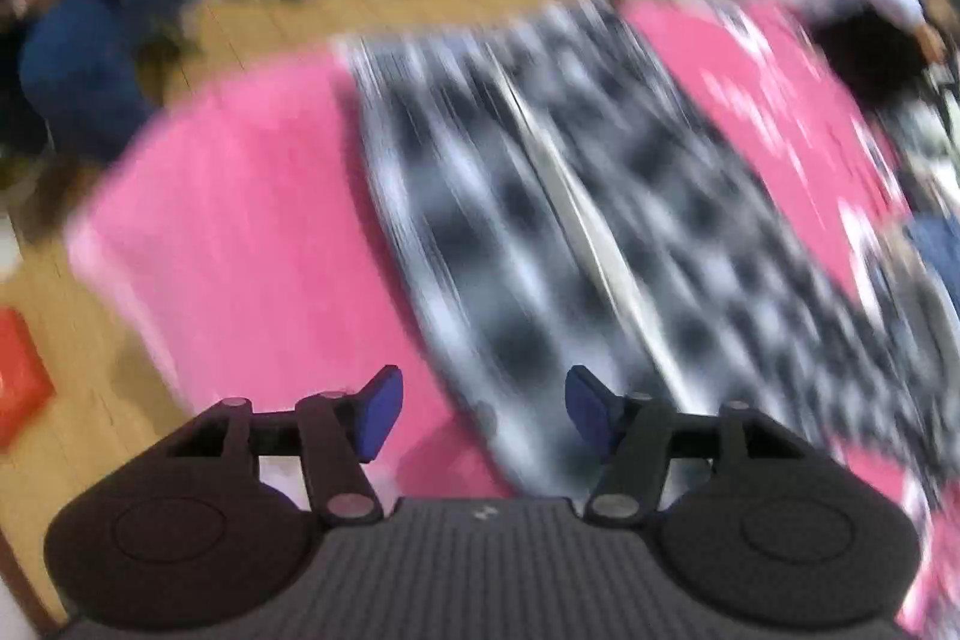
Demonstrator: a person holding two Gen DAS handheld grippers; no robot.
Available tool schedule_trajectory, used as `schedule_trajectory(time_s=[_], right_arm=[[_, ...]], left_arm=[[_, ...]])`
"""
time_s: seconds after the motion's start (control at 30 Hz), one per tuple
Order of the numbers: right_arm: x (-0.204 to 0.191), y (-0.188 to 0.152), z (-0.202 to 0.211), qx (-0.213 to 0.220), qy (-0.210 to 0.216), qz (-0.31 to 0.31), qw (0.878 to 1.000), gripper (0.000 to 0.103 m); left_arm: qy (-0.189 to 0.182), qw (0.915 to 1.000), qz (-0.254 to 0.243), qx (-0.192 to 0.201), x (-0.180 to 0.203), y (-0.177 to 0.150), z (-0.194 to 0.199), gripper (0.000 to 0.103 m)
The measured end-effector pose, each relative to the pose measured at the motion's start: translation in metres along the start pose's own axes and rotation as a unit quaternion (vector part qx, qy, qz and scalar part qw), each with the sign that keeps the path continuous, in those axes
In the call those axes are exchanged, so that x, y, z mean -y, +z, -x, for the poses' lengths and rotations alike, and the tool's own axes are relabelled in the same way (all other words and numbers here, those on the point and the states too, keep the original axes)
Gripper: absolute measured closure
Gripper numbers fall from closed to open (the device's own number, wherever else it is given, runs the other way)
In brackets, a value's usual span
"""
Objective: Fold clothes
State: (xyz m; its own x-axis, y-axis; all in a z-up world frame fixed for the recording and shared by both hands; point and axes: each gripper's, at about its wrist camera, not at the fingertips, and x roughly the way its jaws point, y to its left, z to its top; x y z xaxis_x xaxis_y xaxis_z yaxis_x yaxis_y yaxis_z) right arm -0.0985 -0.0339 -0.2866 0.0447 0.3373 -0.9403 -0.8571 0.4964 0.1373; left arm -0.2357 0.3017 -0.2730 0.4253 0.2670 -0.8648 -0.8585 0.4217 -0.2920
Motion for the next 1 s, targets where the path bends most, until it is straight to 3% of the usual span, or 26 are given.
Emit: schedule_trajectory(time_s=[0.03,0.07,0.1,0.17,0.2,0.23,0.27,0.3,0.37,0.47,0.67,0.73,0.8,0.83,0.9,1.0], right_arm=[[-0.004,0.01,-0.003,0.018,-0.011,0.012,1.0,0.091],[-0.007,0.016,-0.009,0.025,-0.022,0.019,0.999,0.077],[-0.01,0.022,-0.015,0.032,-0.033,0.026,0.999,0.072],[-0.015,0.027,-0.029,0.029,-0.035,0.038,0.998,0.072],[-0.018,0.029,-0.036,0.027,-0.036,0.044,0.998,0.072],[-0.017,0.028,-0.041,0.016,-0.039,0.046,0.998,0.074],[-0.016,0.027,-0.046,0.006,-0.041,0.047,0.998,0.076],[-0.015,0.026,-0.05,-0.005,-0.043,0.048,0.998,0.092],[-0.009,0.025,-0.042,-0.003,-0.025,0.021,0.999,0.102],[-0.004,0.024,-0.031,-0.002,0.003,-0.011,1.0,0.102],[0.007,0.017,-0.059,-0.027,0.041,-0.037,0.998,0.101],[0.013,0.012,-0.047,-0.029,0.06,-0.065,0.996,0.098],[0.023,0.003,-0.028,-0.025,0.076,-0.091,0.993,0.088],[0.028,-0.004,-0.018,-0.021,0.076,-0.105,0.991,0.081],[0.043,-0.019,0.004,-0.007,0.06,-0.138,0.989,0.079],[0.085,-0.051,0.043,0.036,-0.016,-0.224,0.974,0.079]], left_arm=[[0.008,0.9999,0.002,0.013,-0.005,0.016,-0.007,0.039],[0.012,0.9998,0.001,0.018,-0.01,0.034,-0.015,0.039],[0.014,0.9997,0.005,0.017,-0.015,0.048,-0.023,0.043],[0.019,0.9995,0.025,0.003,-0.021,0.054,-0.036,0.062],[0.027,0.9991,0.031,-0.012,-0.02,0.054,-0.046,0.086],[0.046,0.998,0.033,-0.029,-0.021,0.055,-0.053,0.096],[0.056,0.9974,0.028,-0.035,-0.022,0.056,-0.055,0.096],[0.059,0.9975,0.022,-0.032,-0.02,0.057,-0.053,0.099],[0.067,0.9974,0.002,-0.025,-0.015,0.06,-0.045,0.099],[0.083,0.9961,-0.02,-0.019,-0.012,0.063,-0.039,0.099],[0.113,0.992,-0.056,-0.016,-0.005,0.045,-0.046,0.093],[0.116,0.9907,-0.069,-0.016,0.0,0.047,-0.043,0.083],[0.13,0.9877,-0.086,-0.015,0.006,0.049,-0.036,0.07],[0.145,0.9847,-0.096,-0.011,0.01,0.049,-0.031,0.067],[0.167,0.979,-0.116,0.008,0.021,0.05,-0.019,0.065],[0.177,0.9731,-0.139,0.05,0.042,0.046,0.007,0.061]])
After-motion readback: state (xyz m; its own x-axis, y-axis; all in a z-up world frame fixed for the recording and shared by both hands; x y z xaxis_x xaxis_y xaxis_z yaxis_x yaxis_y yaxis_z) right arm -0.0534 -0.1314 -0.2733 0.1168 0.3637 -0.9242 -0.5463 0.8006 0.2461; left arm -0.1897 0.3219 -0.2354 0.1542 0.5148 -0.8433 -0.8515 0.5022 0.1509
